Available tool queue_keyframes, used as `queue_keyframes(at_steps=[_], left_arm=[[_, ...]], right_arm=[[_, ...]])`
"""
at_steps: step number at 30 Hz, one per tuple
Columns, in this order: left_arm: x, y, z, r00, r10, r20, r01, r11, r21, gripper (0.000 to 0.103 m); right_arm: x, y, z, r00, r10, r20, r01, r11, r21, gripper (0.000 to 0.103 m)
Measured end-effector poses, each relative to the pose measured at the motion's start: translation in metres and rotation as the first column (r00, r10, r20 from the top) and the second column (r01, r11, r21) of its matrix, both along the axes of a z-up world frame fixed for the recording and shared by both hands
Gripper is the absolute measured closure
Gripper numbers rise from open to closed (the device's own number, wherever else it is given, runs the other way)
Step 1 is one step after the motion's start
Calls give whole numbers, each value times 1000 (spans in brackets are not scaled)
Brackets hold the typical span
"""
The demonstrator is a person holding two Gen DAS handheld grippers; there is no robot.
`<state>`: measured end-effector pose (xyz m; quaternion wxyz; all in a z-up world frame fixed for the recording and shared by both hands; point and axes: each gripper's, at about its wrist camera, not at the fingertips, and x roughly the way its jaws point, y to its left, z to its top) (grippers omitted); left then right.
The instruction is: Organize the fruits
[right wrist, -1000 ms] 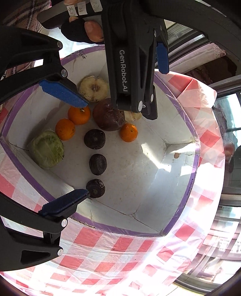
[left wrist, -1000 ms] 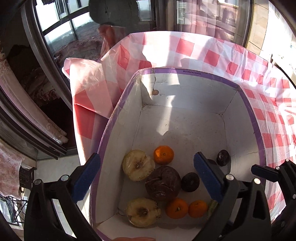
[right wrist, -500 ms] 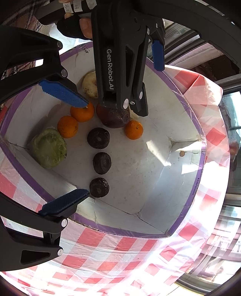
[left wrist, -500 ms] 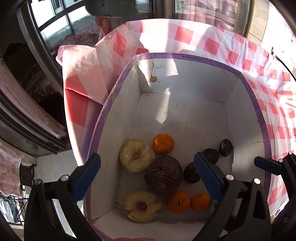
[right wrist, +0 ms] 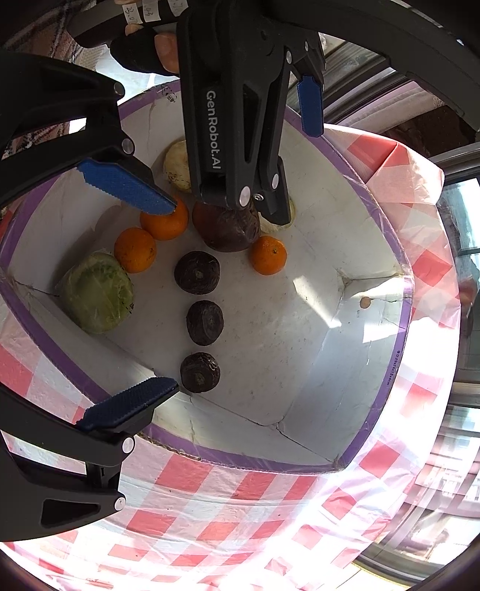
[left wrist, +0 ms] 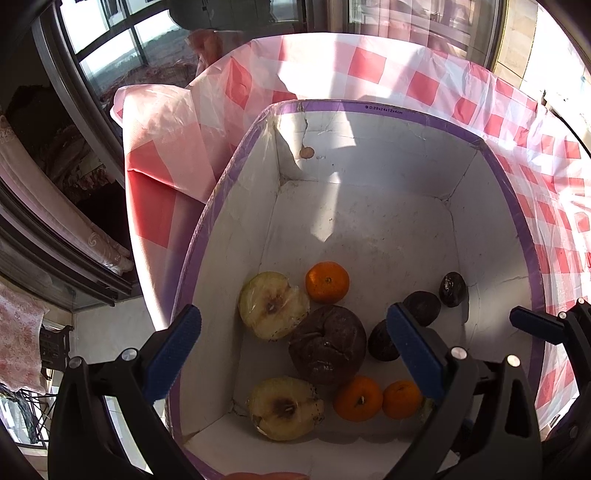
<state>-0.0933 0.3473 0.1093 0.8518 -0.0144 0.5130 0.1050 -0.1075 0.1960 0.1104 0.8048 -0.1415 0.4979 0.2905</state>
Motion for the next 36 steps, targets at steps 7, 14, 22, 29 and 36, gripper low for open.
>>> queue_keyframes(at_steps=[7,14,22,29,36], left_arm=[[-2,-1,-1,1000,-3,-5,3,1000,-1,2],[-3,-2,-1,1000,-2,-3,2,1000,-2,2],[-3,0,-2,1000,2,-15,-2,1000,-26,2],[-6,7,-3,999,43,4,-43,999,-18,2],[-14,8,-4,996,88,-5,-88,996,13,2]], right_arm=[[-1,0,-1,1000,0,0,0,1000,1,16],[0,1,-1,1000,-2,3,2,1000,0,16],[-1,2,-1,1000,-2,5,2,1000,0,16],[-6,0,0,1000,7,11,-7,1000,6,16],[-14,3,-4,999,44,13,-44,999,1,16]])
